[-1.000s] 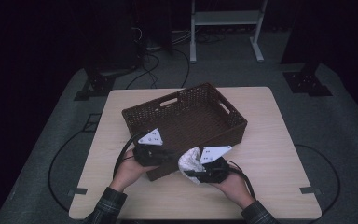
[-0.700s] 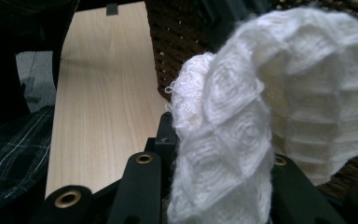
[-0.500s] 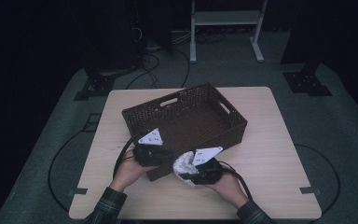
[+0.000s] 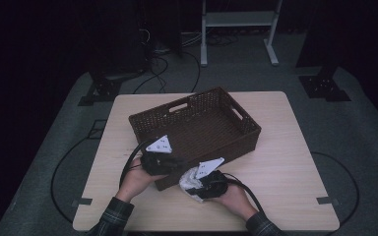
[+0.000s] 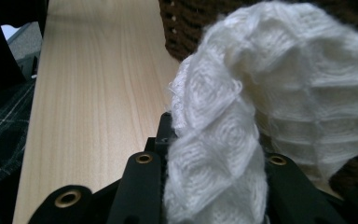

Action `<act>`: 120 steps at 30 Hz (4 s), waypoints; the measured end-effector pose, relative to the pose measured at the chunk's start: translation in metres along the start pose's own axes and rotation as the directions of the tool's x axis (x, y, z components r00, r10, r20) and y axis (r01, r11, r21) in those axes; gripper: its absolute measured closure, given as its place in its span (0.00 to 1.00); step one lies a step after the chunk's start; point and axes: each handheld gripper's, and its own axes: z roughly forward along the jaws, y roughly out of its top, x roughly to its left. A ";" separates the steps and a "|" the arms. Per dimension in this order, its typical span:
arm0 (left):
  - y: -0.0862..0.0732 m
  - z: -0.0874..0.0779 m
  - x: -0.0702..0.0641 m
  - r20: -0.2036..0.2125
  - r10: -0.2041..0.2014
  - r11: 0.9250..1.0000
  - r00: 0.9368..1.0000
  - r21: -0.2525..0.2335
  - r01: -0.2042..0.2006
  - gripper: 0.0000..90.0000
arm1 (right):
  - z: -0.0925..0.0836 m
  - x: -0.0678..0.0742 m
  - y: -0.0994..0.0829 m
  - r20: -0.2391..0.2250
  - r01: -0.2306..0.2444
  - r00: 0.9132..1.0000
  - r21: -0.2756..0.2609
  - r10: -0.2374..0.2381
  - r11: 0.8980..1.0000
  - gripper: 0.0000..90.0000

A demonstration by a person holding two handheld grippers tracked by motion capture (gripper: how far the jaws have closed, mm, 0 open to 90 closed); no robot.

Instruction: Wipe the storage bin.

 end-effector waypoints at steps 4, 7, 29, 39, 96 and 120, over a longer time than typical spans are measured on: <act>0.000 0.000 0.000 0.000 0.000 1.000 1.000 0.000 0.000 0.88 | 0.002 -0.001 -0.001 -0.001 0.000 1.000 0.001 0.000 1.000 0.78; 0.000 0.000 0.000 0.000 0.000 1.000 1.000 0.000 0.000 0.88 | -0.001 0.002 0.001 0.003 0.005 1.000 -0.011 -0.005 1.000 0.78; 0.000 0.000 0.000 0.004 -0.005 1.000 1.000 0.002 0.005 0.88 | -0.008 0.029 0.032 -0.051 0.077 0.995 -0.122 -0.084 0.989 0.78; 0.000 0.000 0.000 0.003 -0.005 1.000 1.000 0.000 0.005 0.88 | 0.010 0.036 0.039 -0.082 0.111 0.989 -0.109 -0.120 0.988 0.78; -0.002 -0.012 0.004 0.011 -0.011 0.999 1.000 -0.034 0.012 0.85 | -0.074 0.001 -0.033 0.142 -0.051 0.988 -0.050 0.057 0.997 0.77; -0.026 -0.062 0.001 -0.021 -0.022 0.999 1.000 -0.032 0.021 0.83 | -0.154 -0.043 -0.096 0.380 -0.226 0.885 -0.155 0.269 0.962 0.77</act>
